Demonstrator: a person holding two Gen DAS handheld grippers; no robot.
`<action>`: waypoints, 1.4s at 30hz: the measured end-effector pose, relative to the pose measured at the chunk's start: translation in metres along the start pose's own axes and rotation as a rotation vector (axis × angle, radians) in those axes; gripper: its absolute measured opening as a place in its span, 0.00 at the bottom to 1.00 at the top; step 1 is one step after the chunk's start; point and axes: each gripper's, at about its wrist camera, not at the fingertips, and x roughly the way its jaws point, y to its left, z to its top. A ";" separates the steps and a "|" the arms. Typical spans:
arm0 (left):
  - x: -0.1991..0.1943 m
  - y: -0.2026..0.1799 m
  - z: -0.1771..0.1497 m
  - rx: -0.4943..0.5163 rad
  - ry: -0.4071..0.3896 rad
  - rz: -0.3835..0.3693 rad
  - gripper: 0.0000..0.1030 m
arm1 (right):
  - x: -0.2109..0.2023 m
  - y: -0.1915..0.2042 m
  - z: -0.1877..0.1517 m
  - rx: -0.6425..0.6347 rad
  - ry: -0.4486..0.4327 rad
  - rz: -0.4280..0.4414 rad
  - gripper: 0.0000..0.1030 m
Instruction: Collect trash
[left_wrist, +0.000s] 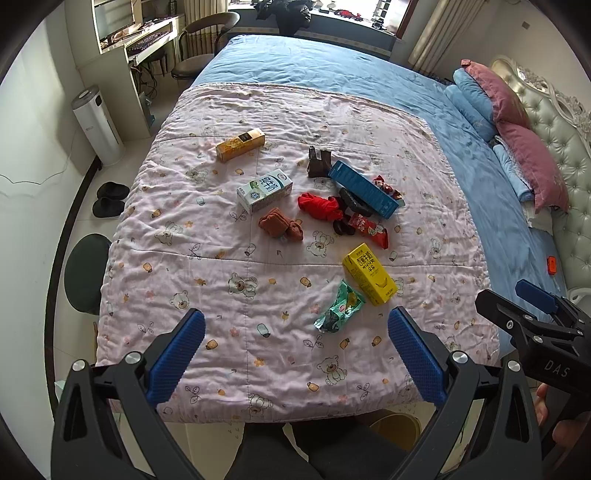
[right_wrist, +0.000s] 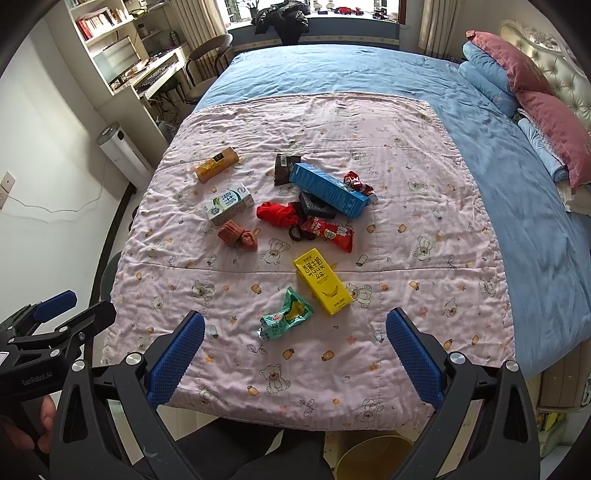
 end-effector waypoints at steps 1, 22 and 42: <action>0.000 0.000 0.001 -0.001 -0.002 0.002 0.96 | 0.000 0.001 0.000 -0.001 0.000 0.001 0.92; 0.003 -0.002 -0.008 0.005 0.011 -0.004 0.96 | 0.003 0.000 -0.003 0.001 0.008 0.004 0.92; 0.066 -0.007 0.006 0.041 0.109 0.016 0.96 | 0.049 -0.019 0.004 0.000 0.054 -0.013 0.92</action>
